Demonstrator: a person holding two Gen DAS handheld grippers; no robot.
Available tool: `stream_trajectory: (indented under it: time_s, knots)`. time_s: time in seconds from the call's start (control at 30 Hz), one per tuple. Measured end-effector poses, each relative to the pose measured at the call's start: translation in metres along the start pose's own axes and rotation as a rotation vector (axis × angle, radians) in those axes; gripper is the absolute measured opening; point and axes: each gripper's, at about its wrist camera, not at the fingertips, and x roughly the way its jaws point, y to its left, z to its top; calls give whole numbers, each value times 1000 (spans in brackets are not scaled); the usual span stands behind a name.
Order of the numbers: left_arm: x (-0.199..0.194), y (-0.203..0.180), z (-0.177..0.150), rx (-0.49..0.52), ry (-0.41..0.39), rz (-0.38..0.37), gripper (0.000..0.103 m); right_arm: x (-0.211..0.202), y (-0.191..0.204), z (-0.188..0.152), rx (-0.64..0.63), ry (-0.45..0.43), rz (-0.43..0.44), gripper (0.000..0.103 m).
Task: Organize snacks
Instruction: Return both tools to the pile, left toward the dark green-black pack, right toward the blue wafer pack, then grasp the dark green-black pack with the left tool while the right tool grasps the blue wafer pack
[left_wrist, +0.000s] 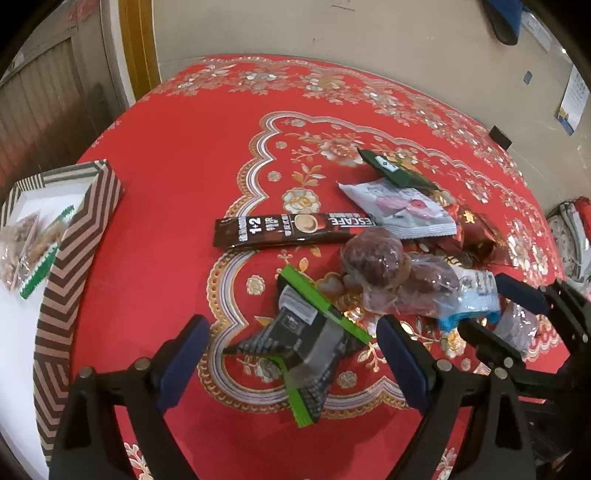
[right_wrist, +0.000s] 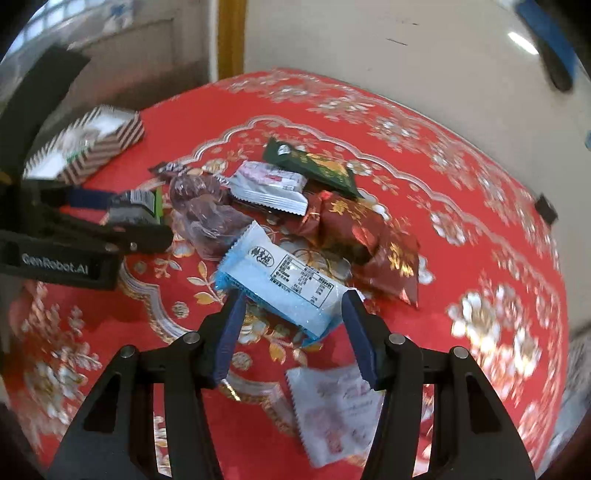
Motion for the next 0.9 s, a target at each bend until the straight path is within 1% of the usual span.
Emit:
stream_trajectory:
  time_s: [0.1,0.17,0.27,0.3,0.33,0.37,0.4,0.5,0.6,0.67,0.7,0.73,0.77,0.8,0.9]
  knots:
    - [2,-4,0,26,5,23,93,9,4,3,-72,22,-22,54]
    - [2,-3,0,24,10,18,93,9,5,6,-113,16,-51,54]
    - [2,-2,1,22,14,14,93,4,5,11,-140,1,-26,55]
    - [2,-3,1,28,15,16,93,4,4,13,-147,2,-24,60]
    - [3,-3,1,34,18,17,93,4,3,15,-158,5,-31,68]
    - [3,-4,1,38,19,19,93,5,2,16,-168,4,-42,71]
    - [3,-4,1,42,19,20,93,6,1,17,-174,1,-45,71]
    - [3,-6,1,47,18,25,93,13,-1,21,-180,14,-14,71]
    - [4,-6,2,52,17,32,93,14,2,24,-208,-5,16,71]
    - [4,-6,2,60,10,30,93,20,4,25,-206,18,35,56]
    - [3,-5,0,64,0,27,89,22,5,25,-201,39,48,41]
    - [2,-3,-1,69,-12,32,85,19,5,26,-185,30,80,34]
    - [0,-2,-2,76,-22,44,77,17,5,25,-173,42,91,33]
    - [-2,0,-3,81,-29,46,74,15,6,23,-166,42,86,33]
    - [-7,9,-6,81,-35,-4,66,4,12,14,-127,22,108,33]
